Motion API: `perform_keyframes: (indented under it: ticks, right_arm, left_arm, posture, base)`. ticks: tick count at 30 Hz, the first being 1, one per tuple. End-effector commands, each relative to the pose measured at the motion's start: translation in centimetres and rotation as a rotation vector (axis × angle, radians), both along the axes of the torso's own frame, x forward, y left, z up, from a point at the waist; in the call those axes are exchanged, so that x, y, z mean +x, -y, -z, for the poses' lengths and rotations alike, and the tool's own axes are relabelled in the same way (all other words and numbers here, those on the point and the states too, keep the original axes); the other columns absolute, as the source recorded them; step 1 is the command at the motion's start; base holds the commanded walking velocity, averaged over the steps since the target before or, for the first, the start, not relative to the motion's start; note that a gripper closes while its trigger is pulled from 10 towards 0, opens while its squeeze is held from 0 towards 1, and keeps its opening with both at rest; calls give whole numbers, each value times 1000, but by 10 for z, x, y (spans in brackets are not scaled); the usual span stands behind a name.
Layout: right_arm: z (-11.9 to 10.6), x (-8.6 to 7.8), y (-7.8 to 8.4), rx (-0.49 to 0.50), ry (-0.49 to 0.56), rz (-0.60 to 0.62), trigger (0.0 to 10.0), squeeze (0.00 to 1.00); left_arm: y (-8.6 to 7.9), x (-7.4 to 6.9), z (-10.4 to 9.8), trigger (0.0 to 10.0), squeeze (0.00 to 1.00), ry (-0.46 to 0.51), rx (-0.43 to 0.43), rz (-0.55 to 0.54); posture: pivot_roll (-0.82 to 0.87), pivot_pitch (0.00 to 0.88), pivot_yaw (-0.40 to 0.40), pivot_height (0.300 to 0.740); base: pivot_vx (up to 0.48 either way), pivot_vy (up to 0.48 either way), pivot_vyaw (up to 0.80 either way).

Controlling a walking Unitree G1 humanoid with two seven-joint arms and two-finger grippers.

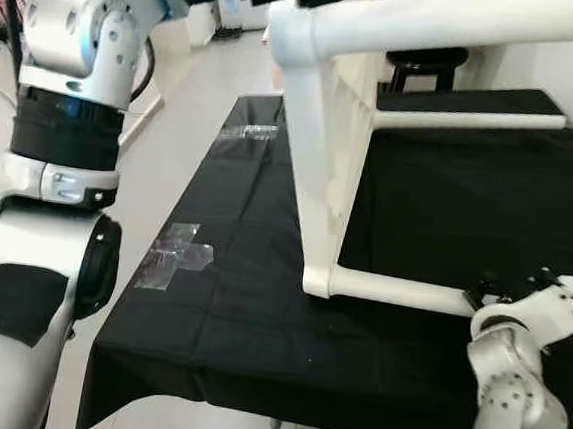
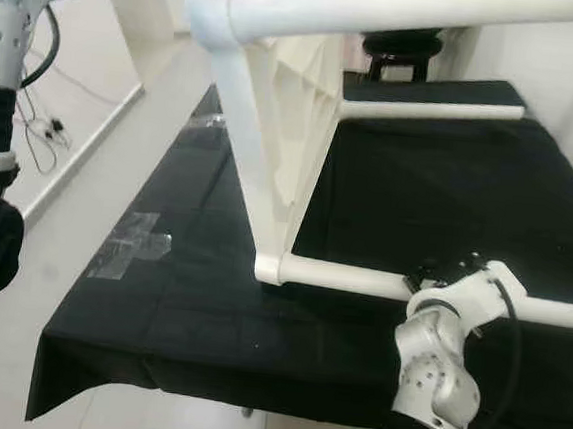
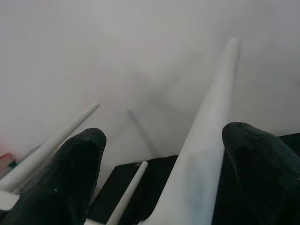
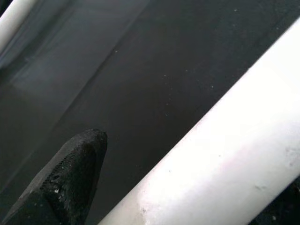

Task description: Building children table

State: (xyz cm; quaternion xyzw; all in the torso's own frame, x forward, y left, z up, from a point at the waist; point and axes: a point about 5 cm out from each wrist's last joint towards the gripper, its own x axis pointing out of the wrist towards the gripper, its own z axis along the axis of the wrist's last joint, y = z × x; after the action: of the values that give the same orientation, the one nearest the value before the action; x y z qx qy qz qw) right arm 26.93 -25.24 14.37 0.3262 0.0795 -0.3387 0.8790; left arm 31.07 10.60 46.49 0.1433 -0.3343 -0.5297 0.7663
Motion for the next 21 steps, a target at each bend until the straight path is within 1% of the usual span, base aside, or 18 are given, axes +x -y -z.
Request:
perform_keyframes:
  ticks: [1, 2, 3, 5, 6, 7, 9, 10, 11, 12, 13, 14, 15, 16, 18, 19, 20, 21]
  right_arm:
    - [19, -7, -11, 149, -32, -27, 10000, 1000]
    - [13, -8, -14, 184, 34, -35, 10000, 1000]
    - [13, -8, -14, 184, 34, -35, 10000, 1000]
    - [7, -10, -21, 264, 128, -47, 10000, 1000]
    - [7, -10, -21, 264, 128, -47, 10000, 1000]
    - [5, -12, -25, 295, 164, -55, 10000, 1000]
    - [-7, -16, -30, 367, 308, -95, 10000, 1000]
    - [-14, -18, -31, 387, 377, -115, 10000, 1000]
    - [-19, -20, -31, 398, 420, -128, 10000, 1000]
    - [-23, -22, -31, 396, 455, -139, 10000, 1000]
    - [-23, -22, -31, 396, 455, -139, 10000, 1000]
    - [-27, -25, -30, 396, 481, -149, 10000, 875]
    - [-30, -29, -27, 397, 505, -151, 10000, 776]
    - [-32, -35, -25, 401, 518, -147, 10000, 616]
    - [-33, -39, -24, 406, 523, -144, 10000, 616]
    - [-32, -45, -23, 414, 523, -142, 10000, 424]
    - [-30, -51, -23, 422, 515, -135, 10000, 290]
    - [-29, -56, -23, 430, 510, -131, 10000, 290]
  left_arm:
    - [-8, -4, 0, 10000, 0, 4, 2, 2]
    - [-9, -4, 1, 10000, 0, 1, 4, 5]
    - [-9, -4, 1, 10000, 0, 1, 4, 5]
    - [-8, -4, 5, 10000, 0, -5, 10, 10]
    - [-8, -4, 5, 10000, 0, -5, 10, 10]
    - [-8, -5, 6, 10000, 0, -7, 15, 9]
    - [-11, -6, 8, 10000, 0, -13, 18, 6]
    - [-12, -6, 8, 10000, 0, -17, 18, 2]
    - [-13, -6, 9, 10000, 0, -19, 17, -1]
    - [-13, -6, 9, 10000, 0, -21, 17, -2]
    - [-13, -6, 9, 10000, 0, -21, 17, -2]
    - [-14, -6, 10, 10000, 0, -22, 16, -3]
    - [-15, -6, 10, 10000, 0, -25, 15, -4]
    - [-16, -7, 11, 10000, 0, -26, 16, -4]
    - [-16, -7, 11, 10000, 0, -27, 16, -4]
    - [-17, -7, 12, 10000, 0, -28, 16, -4]
    - [-17, -7, 12, 10000, 0, -27, 15, -4]
    - [-18, -7, 12, 10000, 0, -27, 13, -4]
  posture:
    - [-53, 85, 93, 740]
    - [-53, 82, 94, 740]
    - [-53, 82, 94, 740]
    - [-56, 86, 91, 740]
    - [-56, 86, 91, 740]
    - [-56, 86, 91, 740]
    - [-52, 88, 89, 740]
    - [-53, 88, 90, 740]
    - [-53, 88, 90, 740]
    - [-56, 87, 91, 740]
    - [-56, 87, 91, 740]
    - [-57, 87, 91, 740]
    - [-59, 88, 92, 740]
    - [-62, 87, 91, 740]
    - [-63, 87, 90, 740]
    - [-67, 86, 90, 740]
    - [-71, 85, 90, 740]
    - [-71, 85, 90, 740]
  base:
    - [0, 0, 0]
    - [0, 0, 0]
    - [0, 0, 0]
    - [0, 0, 0]
    - [0, 0, 0]
    - [0, 0, 0]
    - [0, 0, 0]
    - [0, 0, 0]
    - [0, 0, 0]
    - [0, 0, 0]
    - [0, 0, 0]
    - [0, 0, 0]
    - [0, 0, 0]
    - [0, 0, 0]
    - [0, 0, 0]
    - [0, 0, 0]
    - [0, 0, 0]
    - [0, 0, 0]
